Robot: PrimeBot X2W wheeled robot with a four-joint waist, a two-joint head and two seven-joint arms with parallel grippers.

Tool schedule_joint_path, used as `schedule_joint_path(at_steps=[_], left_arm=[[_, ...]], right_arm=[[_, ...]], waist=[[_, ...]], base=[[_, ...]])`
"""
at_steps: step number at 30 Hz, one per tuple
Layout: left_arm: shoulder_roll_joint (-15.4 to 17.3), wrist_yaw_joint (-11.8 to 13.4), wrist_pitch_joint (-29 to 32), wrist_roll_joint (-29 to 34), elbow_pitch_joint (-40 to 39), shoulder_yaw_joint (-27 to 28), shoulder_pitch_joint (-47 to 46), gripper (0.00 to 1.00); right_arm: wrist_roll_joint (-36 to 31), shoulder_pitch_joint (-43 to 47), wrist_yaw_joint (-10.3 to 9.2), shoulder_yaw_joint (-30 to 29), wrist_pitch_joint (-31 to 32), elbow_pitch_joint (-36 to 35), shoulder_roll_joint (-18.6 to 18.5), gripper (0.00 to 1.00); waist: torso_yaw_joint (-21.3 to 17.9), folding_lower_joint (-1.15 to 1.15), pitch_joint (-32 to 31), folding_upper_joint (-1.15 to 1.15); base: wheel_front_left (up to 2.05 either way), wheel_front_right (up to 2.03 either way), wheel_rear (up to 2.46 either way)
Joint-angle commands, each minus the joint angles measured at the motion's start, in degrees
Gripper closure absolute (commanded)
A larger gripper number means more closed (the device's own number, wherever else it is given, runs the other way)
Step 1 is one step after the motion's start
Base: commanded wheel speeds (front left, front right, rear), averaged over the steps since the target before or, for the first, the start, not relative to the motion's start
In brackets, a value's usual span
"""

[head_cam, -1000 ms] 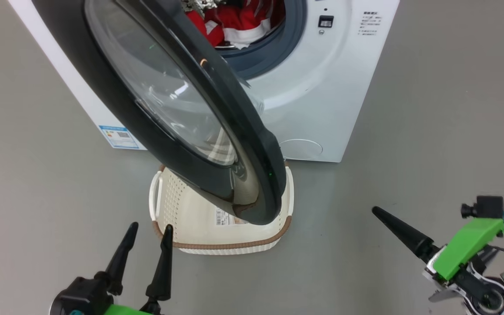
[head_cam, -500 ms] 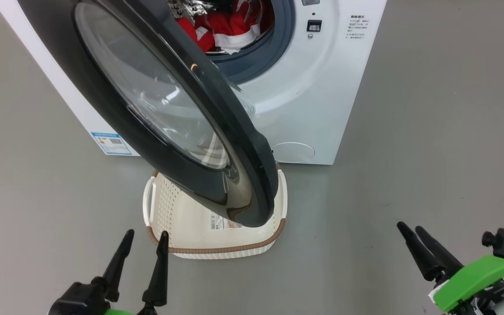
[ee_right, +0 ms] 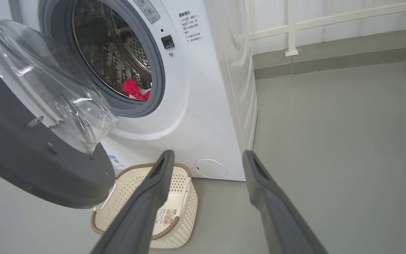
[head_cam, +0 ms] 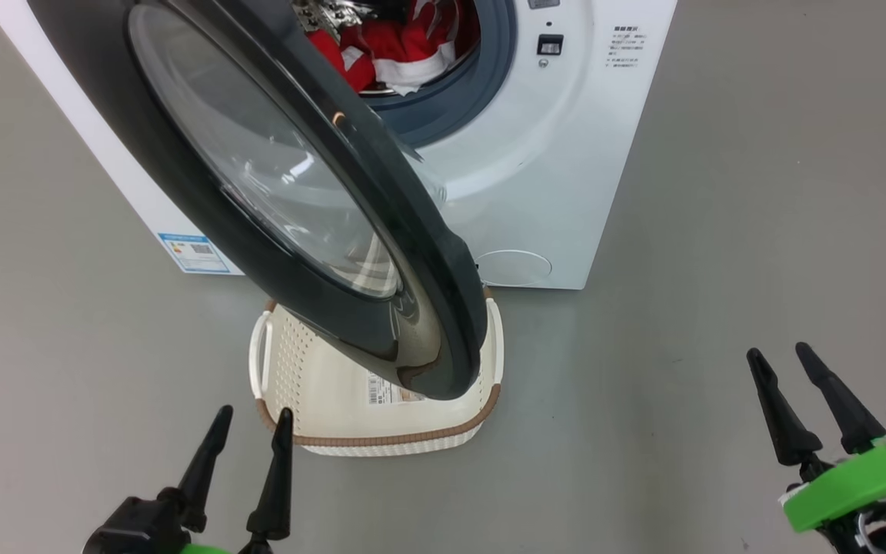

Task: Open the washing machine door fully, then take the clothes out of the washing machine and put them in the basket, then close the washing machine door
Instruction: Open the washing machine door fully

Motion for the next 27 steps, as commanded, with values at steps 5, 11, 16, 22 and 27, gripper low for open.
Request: schedule_joint_path(at_steps=[5, 11, 16, 22, 27], left_arm=[[0.7, -0.1, -0.5, 0.3, -1.1, 1.8, 0.0, 0.00], [0.7, -0.2, -0.5, 0.3, -1.3, 1.5, 0.2, 0.00], [0.7, -0.1, -0.5, 0.3, -1.4, 1.2, 0.5, 0.00], [0.7, 0.0, -0.5, 0.3, -1.3, 1.3, 1.2, 0.00], [0.7, 0.0, -0.5, 0.3, -1.5, 1.1, 1.4, 0.00]], right_arm=[[-10.8, 4.5, 0.20, -8.6, -0.5, -5.1, 4.2, 0.00], [-17.9, 8.2, 0.20, -16.8, -0.5, -9.6, 9.5, 0.00], [-19.6, 10.6, 0.20, -18.0, -0.5, -9.4, 11.4, 0.00], [-19.9, 11.2, 0.20, -18.3, -0.5, -9.1, 12.0, 0.00], [-20.0, 11.1, 0.20, -18.1, -0.5, -9.4, 12.0, 0.00]], waist=[[0.3, 0.00, -0.5, 0.00], [1.0, 0.00, -0.9, 0.00], [1.3, 0.00, -1.3, 0.00], [1.2, 0.00, -2.0, 0.00], [1.3, 0.00, -2.3, 0.00]], base=[[0.00, 0.00, 0.00], [0.00, 0.00, 0.00], [0.00, 0.00, 0.00], [0.00, 0.00, 0.00], [0.00, 0.00, 0.00]])
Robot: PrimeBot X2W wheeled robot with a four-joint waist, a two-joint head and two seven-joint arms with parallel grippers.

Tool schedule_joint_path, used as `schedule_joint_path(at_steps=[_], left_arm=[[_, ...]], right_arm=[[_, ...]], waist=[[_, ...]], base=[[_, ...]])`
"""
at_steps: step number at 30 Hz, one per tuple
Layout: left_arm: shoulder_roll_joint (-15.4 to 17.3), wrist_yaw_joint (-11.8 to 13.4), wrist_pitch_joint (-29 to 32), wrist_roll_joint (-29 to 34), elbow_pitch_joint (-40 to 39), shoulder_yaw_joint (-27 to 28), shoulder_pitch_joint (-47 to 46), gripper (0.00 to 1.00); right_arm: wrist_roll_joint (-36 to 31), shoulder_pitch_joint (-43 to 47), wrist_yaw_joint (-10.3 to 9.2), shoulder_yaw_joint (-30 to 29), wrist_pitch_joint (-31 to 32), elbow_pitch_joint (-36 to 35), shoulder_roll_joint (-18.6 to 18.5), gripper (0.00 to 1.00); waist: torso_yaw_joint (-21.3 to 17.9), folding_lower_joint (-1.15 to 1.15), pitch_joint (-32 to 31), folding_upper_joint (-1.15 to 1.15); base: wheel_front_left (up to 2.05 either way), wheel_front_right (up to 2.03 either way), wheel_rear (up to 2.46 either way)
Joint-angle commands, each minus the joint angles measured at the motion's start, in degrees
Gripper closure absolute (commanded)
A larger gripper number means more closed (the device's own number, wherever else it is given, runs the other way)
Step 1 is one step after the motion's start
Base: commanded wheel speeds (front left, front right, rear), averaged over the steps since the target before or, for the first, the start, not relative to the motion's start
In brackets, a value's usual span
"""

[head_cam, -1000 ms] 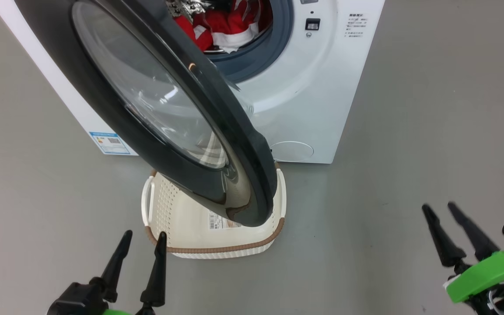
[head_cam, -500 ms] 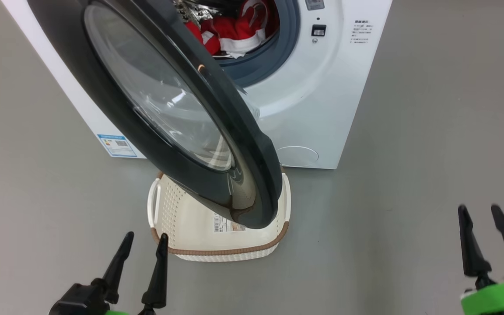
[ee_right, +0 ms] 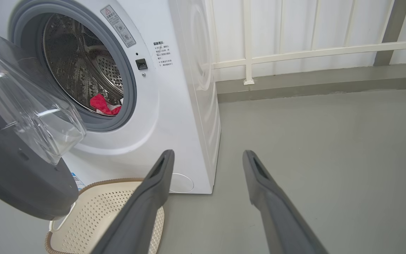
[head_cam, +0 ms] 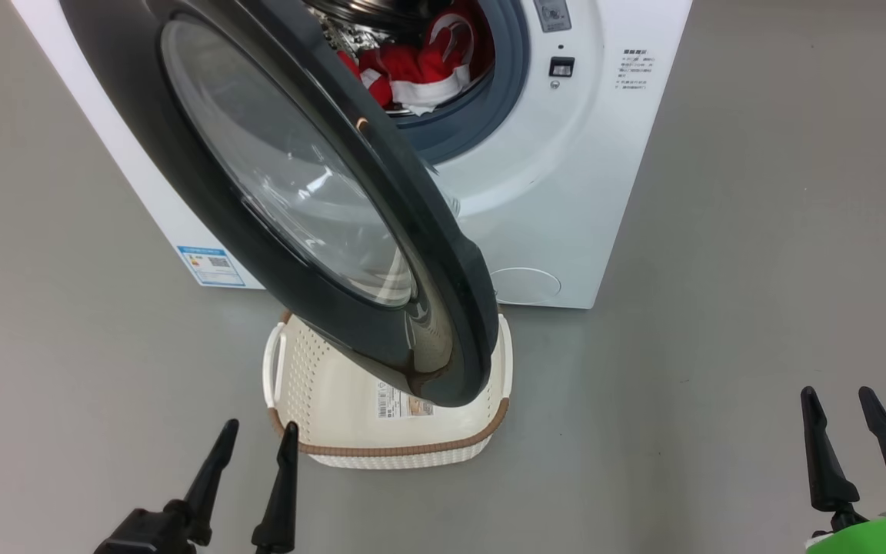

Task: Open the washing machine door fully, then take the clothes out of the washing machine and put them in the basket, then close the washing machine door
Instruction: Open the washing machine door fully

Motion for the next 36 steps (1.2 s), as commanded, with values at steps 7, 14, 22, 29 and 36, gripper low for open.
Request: schedule_joint_path(at_steps=[7, 14, 22, 29, 36], left_arm=[[0.7, 0.1, -0.5, 0.2, -1.7, 1.4, -0.2, 0.00], [0.7, 0.4, -0.5, -0.1, -2.1, 0.5, -0.5, 0.00], [0.7, 1.0, -0.5, -1.1, -2.4, -1.2, -0.8, 0.00], [0.7, 1.4, -0.5, -2.0, -2.4, -2.6, -1.5, 0.00], [0.7, 1.6, -0.5, -2.8, -2.3, -3.7, -2.5, 0.00]], right_arm=[[1.6, -1.9, 0.20, 3.8, -0.4, -2.9, -1.0, 1.00], [8.9, -8.2, 0.20, 12.8, -0.4, -4.2, -3.3, 1.00], [23.5, -19.9, 0.20, 26.6, -0.4, -3.8, -7.9, 1.00], [38.2, -30.3, 0.20, 38.1, -0.4, -3.5, -12.4, 1.00], [57.8, -38.3, 0.20, 47.3, 3.7, -4.6, -17.0, 1.00]], waist=[[0.4, 0.00, 0.2, 0.00], [1.5, 0.00, 0.7, 0.00], [4.2, 0.00, 1.6, 0.00], [6.7, 0.00, 3.2, 0.00], [8.6, 0.00, 4.8, 0.00]], base=[[0.00, 0.00, 0.00], [0.00, 0.00, 0.00], [0.00, 0.00, 0.00], [0.00, 0.00, 0.00], [0.00, 0.00, 0.00]])
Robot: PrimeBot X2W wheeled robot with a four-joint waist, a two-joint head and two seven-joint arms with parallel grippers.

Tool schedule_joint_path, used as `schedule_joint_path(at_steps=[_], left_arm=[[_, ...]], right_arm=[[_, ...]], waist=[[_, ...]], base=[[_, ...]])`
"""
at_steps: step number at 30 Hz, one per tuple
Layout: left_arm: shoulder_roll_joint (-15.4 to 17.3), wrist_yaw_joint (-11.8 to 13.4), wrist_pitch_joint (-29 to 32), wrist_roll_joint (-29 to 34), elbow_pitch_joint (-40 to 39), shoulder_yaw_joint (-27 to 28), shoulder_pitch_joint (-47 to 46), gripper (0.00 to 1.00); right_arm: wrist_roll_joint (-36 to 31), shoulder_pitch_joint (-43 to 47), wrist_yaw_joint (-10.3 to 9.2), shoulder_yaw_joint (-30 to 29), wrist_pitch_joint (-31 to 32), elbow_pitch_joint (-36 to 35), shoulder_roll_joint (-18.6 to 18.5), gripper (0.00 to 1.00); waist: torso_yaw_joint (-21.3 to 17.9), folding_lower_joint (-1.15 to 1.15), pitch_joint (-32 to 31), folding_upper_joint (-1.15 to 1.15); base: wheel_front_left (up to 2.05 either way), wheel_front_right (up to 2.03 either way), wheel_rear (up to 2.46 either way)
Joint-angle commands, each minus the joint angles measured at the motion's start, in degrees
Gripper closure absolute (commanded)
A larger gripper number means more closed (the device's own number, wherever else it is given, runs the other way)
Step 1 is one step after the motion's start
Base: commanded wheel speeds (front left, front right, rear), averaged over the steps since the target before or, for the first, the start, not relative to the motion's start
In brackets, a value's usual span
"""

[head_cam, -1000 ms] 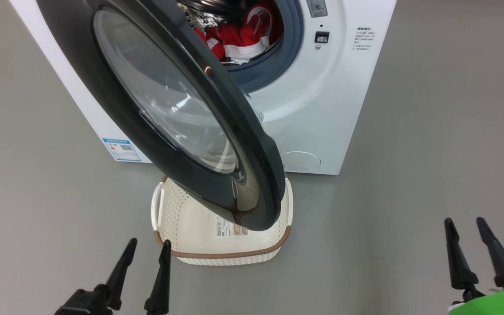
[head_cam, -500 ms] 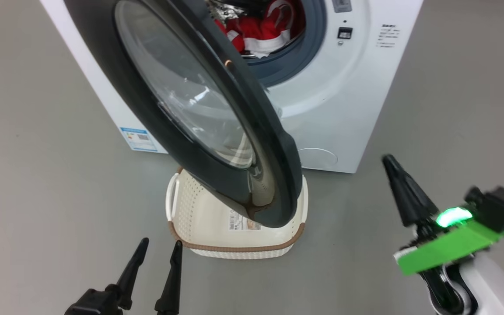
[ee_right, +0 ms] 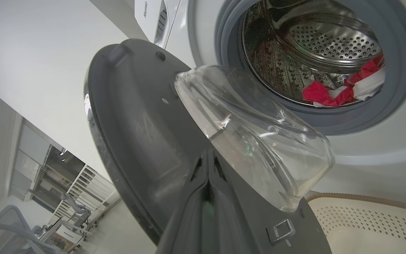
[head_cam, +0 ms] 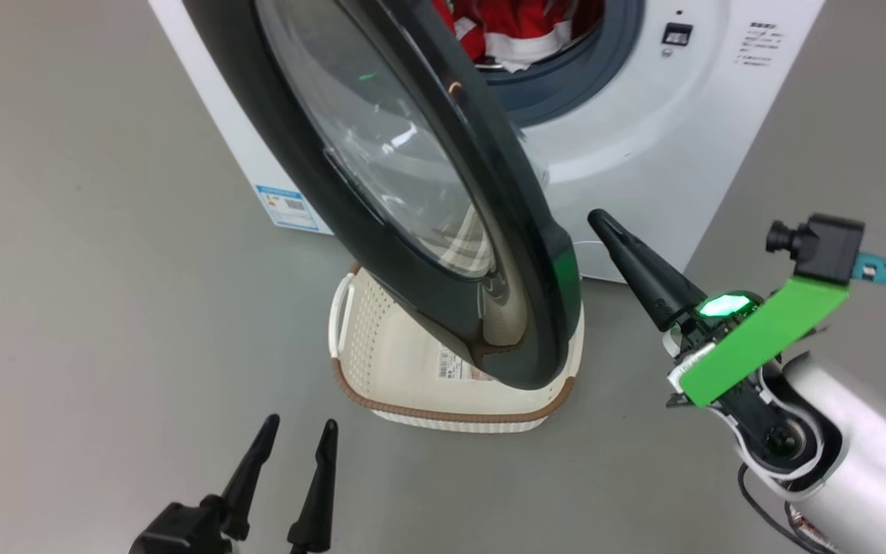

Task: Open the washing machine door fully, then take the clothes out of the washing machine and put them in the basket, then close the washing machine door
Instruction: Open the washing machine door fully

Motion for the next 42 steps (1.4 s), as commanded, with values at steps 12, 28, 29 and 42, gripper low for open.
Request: schedule_joint_path(at_steps=[12, 28, 29, 42], left_arm=[[0.6, 1.0, -0.5, -1.8, -1.3, 0.3, -2.6, 0.00], [0.6, 2.2, -0.5, -2.0, -1.5, -0.3, 0.1, 0.00], [0.6, 2.3, -0.5, -1.9, -1.5, -0.2, 0.3, 0.00], [0.6, 4.7, -0.5, -2.0, -4.0, 2.4, 2.9, 0.00]], right_arm=[[13.1, -2.5, 0.20, 2.2, 15.0, -2.3, -1.6, 1.00], [11.7, 3.4, 0.20, 1.7, 21.4, -3.8, 3.7, 1.00], [11.6, 3.5, 0.20, 1.7, 21.6, -3.9, 4.1, 1.00], [10.3, 2.6, 0.20, 2.0, 24.9, -1.9, 8.8, 1.00]], waist=[[3.4, 0.00, 1.1, 0.00], [10.3, 0.00, -2.4, 0.00], [10.8, 0.00, -2.7, 0.00], [15.3, 0.00, -3.8, 0.00]], base=[[0.00, 0.00, 0.00], [0.00, 0.00, 0.00], [0.00, 0.00, 0.00], [0.00, 0.00, 0.00]])
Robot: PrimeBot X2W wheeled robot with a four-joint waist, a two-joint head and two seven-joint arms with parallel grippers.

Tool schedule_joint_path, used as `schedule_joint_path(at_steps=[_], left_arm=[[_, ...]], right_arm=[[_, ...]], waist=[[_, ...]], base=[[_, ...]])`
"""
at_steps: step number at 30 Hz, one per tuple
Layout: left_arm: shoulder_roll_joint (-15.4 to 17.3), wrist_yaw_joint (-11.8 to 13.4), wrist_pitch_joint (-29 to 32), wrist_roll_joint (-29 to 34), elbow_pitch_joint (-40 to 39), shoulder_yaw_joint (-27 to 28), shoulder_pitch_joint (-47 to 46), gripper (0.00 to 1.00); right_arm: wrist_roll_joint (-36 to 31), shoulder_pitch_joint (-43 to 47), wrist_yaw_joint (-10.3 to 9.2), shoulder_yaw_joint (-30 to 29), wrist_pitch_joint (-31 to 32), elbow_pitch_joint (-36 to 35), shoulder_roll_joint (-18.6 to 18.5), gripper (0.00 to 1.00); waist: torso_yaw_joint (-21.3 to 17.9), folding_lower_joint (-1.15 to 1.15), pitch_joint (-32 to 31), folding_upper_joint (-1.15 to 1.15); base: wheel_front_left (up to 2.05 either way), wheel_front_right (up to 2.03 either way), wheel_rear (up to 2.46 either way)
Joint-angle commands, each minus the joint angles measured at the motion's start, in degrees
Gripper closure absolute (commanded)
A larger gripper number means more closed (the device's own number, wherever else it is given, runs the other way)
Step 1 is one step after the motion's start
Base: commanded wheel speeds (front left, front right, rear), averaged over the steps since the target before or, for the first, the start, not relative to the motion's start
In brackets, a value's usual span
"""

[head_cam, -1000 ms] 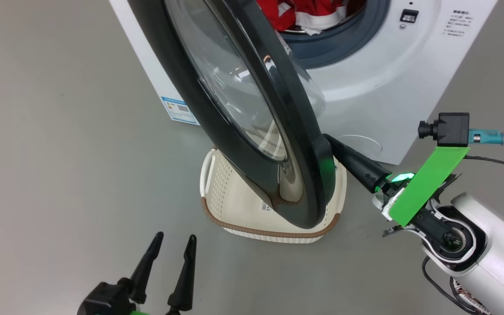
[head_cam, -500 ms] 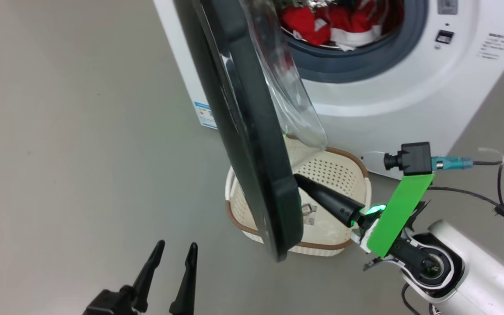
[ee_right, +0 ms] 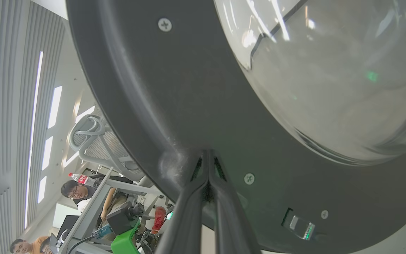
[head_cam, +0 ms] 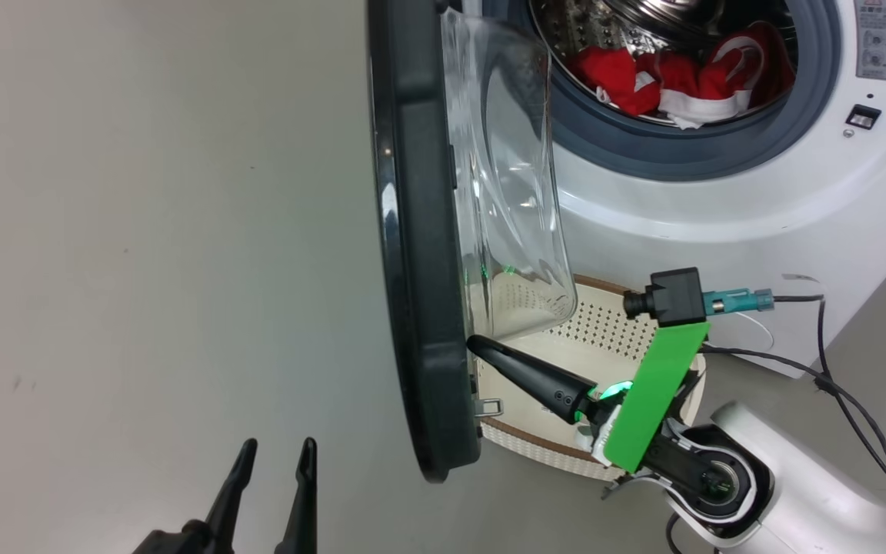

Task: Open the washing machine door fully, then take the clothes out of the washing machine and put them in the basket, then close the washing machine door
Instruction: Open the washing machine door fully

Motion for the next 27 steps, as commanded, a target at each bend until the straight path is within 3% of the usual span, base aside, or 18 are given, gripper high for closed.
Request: schedule_joint_path(at_steps=[1, 13, 22, 23, 26, 27], left_arm=[[0.6, 0.4, -0.5, -0.5, -1.9, 2.2, -0.3, 0.00], [0.6, 1.6, -0.5, -1.0, -3.6, 2.8, 0.3, 0.00], [0.6, 1.0, -0.5, -0.5, -2.8, 2.6, 0.0, 0.00], [0.6, 0.8, -0.5, -0.4, -2.5, 2.6, -0.1, 0.00], [0.6, 0.3, -0.5, -0.1, -1.8, 2.6, -0.4, 0.00], [0.6, 0.1, -0.5, 0.0, -1.5, 2.6, -0.5, 0.00]], right_arm=[[-0.7, -1.2, 0.44, 0.5, 0.2, -1.1, 1.3, 1.00], [-1.6, -3.6, 0.44, 0.7, 0.8, 0.6, 4.2, 1.00], [-3.4, -0.4, 0.44, 0.9, -2.8, 1.5, 1.4, 0.99], [-3.6, 0.2, 0.44, 0.9, -3.5, 1.7, 0.8, 0.93], [-4.0, 2.3, 0.44, 1.2, -5.6, 2.4, -0.9, 0.58], [-4.0, 3.1, 0.44, 1.3, -6.3, 2.6, -1.4, 0.53]], waist=[[0.3, 0.00, 0.2, 0.00], [0.6, 0.00, 0.6, 0.00], [0.1, 0.00, -0.3, 0.00], [0.0, 0.00, -0.5, 0.00], [-0.3, 0.00, -1.0, 0.00], [-0.4, 0.00, -1.1, 0.00]], base=[[0.00, 0.00, 0.00], [0.00, 0.00, 0.00], [0.00, 0.00, 0.00], [0.00, 0.00, 0.00], [0.00, 0.00, 0.00], [0.00, 0.00, 0.00]])
